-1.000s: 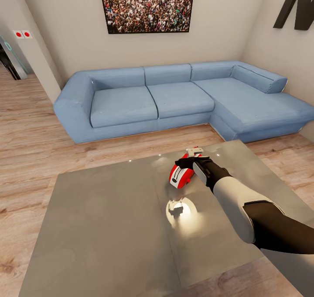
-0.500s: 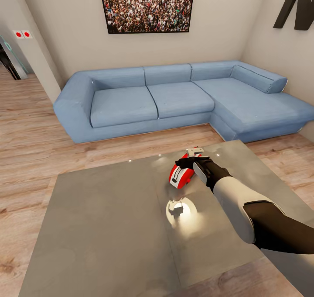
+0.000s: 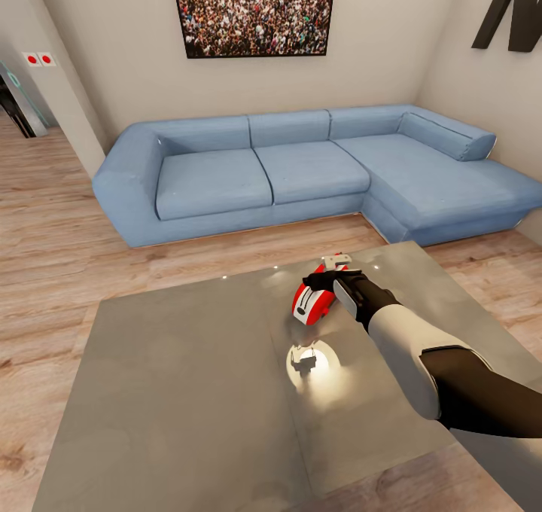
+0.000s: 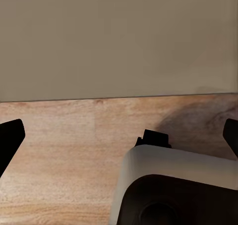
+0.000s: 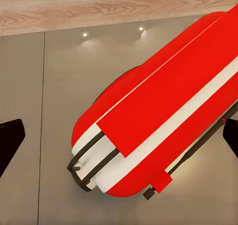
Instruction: Turn on the radio receiver that's on the table in the living room.
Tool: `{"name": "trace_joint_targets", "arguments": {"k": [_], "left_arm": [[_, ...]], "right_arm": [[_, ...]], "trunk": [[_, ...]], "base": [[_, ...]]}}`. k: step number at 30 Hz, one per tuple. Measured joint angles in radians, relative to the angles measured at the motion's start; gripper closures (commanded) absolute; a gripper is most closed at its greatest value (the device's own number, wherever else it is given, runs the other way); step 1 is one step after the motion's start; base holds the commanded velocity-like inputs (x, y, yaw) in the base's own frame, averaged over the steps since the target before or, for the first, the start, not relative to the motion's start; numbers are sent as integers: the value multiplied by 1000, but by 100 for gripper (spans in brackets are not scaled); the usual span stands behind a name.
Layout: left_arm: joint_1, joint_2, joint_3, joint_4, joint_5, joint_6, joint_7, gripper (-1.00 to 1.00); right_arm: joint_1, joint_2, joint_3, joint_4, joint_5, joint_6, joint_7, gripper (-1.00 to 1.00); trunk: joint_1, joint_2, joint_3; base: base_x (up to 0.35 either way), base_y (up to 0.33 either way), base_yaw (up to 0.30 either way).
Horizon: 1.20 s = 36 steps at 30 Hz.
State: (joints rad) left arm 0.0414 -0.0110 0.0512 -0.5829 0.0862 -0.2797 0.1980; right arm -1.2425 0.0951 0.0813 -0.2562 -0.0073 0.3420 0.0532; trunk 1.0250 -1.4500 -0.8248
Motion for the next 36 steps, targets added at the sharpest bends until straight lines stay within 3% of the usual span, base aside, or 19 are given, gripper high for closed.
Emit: {"name": "trace_joint_targets", "arguments": {"k": [36], "left_arm": [[0, 2, -1, -2, 0, 4, -2, -100]], "right_arm": [[0, 0, 0, 0, -1, 0, 2, -100]], "trunk": [[0, 0, -6]], "base": [[0, 0, 0]]}}
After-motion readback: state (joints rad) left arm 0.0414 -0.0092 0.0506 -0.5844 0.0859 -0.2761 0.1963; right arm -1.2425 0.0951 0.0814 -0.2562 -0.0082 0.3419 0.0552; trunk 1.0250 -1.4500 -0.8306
